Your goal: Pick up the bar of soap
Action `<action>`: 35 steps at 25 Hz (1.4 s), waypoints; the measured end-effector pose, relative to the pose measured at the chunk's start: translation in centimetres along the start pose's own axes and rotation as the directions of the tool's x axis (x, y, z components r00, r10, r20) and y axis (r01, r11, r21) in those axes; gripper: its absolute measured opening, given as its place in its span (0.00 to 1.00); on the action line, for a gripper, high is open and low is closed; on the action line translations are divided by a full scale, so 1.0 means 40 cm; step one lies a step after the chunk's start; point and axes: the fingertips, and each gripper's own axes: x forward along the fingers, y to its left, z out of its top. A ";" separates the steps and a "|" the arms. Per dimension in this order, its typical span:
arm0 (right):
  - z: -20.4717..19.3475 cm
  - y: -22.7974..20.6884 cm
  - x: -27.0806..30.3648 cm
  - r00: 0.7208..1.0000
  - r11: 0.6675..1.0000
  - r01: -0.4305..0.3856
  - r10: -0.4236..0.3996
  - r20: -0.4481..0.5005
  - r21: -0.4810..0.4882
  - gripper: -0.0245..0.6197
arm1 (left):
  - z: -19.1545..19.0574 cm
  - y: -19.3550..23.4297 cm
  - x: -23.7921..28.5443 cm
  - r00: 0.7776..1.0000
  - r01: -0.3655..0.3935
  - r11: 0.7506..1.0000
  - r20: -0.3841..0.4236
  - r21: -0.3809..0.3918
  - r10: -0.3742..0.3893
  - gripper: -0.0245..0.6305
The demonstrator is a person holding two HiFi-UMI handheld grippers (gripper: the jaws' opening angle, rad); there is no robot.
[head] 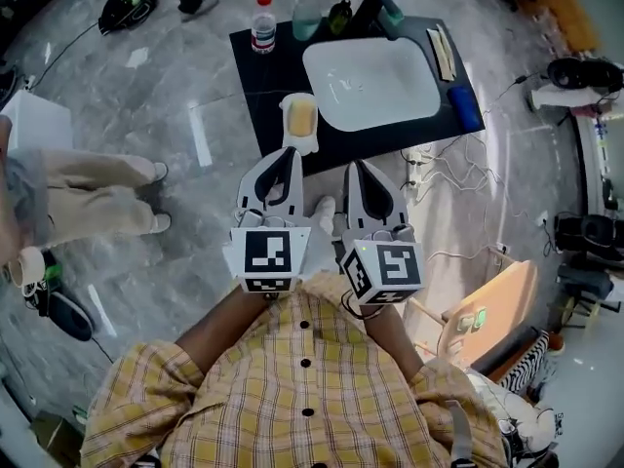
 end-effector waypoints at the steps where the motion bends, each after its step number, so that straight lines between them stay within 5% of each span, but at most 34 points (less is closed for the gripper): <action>1: 0.003 -0.015 0.021 1.000 1.000 -0.008 0.008 -0.001 -0.002 0.07 | 0.000 0.002 0.022 1.000 -0.011 1.000 -0.001 -0.005 0.011 0.05; 16: 0.020 -0.252 0.255 0.976 0.976 -0.214 0.216 -0.034 0.049 0.07 | -0.021 -0.032 0.314 0.966 -0.222 0.975 -0.136 0.003 0.220 0.05; 30: -0.024 -0.307 0.304 0.980 0.983 -0.174 0.180 -0.090 0.063 0.07 | -0.232 0.011 0.431 0.925 -0.202 0.978 -0.337 -0.048 0.175 0.06; 35: -0.037 -0.317 0.325 0.980 0.983 -0.166 0.173 -0.098 0.082 0.07 | -0.366 0.032 0.494 0.865 -0.197 0.979 -0.480 -0.052 0.148 0.29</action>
